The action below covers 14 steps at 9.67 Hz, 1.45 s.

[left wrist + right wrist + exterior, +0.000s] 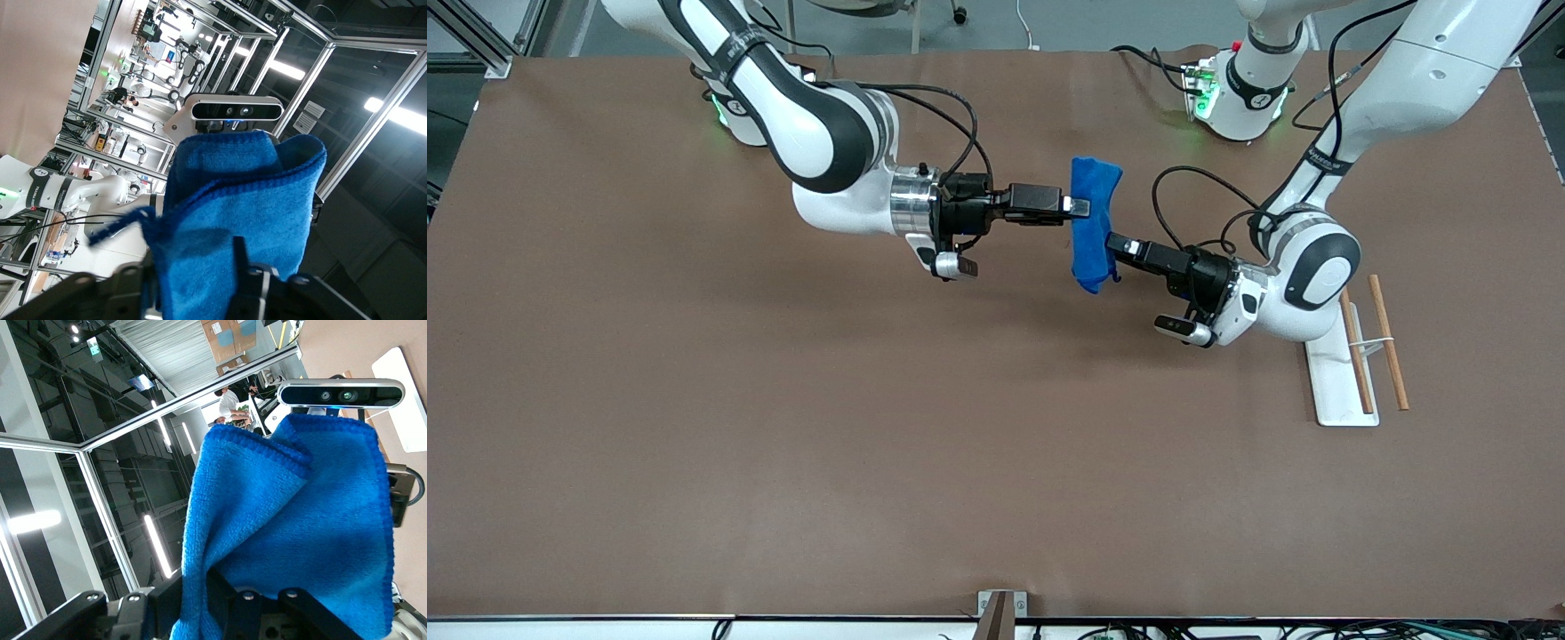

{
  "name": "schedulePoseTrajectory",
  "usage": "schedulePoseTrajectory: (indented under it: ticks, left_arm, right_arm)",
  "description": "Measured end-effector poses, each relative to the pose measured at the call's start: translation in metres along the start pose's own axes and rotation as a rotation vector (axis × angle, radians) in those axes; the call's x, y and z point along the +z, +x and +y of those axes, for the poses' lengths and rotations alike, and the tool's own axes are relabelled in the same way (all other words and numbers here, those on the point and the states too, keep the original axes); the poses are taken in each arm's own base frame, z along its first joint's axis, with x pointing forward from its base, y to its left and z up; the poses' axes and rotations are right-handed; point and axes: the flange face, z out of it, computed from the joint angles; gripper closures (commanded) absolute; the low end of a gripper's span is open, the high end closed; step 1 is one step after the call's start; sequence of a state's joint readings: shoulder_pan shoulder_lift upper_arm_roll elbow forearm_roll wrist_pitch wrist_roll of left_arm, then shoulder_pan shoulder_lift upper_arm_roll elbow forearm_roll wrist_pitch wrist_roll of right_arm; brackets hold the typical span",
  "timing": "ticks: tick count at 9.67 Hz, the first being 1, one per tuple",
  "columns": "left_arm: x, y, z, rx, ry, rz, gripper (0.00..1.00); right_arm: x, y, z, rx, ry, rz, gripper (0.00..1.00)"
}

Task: Right arm passes towel to left arm to hang
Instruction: 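Open the right gripper to release the towel to the left gripper, then carry the towel with the left gripper over the wooden dowels while the right gripper retracts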

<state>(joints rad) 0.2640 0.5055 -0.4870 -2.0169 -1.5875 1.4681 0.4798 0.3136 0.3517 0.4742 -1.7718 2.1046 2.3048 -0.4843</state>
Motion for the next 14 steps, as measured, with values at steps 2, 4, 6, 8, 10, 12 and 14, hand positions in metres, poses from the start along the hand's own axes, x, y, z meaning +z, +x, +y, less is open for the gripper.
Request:
schedulePoseTrajectory:
  ticks: [2,4,6,8,10,12,14]
  left_arm:
    - [-0.005,0.0,0.002,0.003,-0.004,0.008,1.0]
    - [-0.008,0.001,0.005,0.009,-0.006,0.013,1.0]
    - [-0.016,0.003,0.023,0.017,-0.006,0.025,1.0]
    - [-0.028,0.008,0.064,-0.032,0.014,0.07,1.0]
    - [-0.037,0.009,0.111,-0.071,0.143,0.155,1.0]
    - [-0.056,0.007,0.156,-0.114,0.292,0.257,1.0]
    - [-0.11,-0.002,0.182,-0.123,0.436,0.377,1.0]
  right_arm:
    - [0.0,0.0,0.0,0.0,0.001,0.0,1.0]
    - [0.0,0.0,0.0,0.0,0.001,0.001,0.89]
    - [0.0,0.001,0.0,0.0,0.001,0.002,0.0]
    - [-0.006,0.007,0.005,-0.01,-0.04,0.058,0.0]
    - [-0.02,0.018,0.014,-0.108,-0.182,0.125,0.0]
    - [-0.049,0.04,0.026,-0.286,-0.385,0.105,0.0]
    - [-0.112,0.089,0.022,-0.461,-0.59,0.101,0.0]
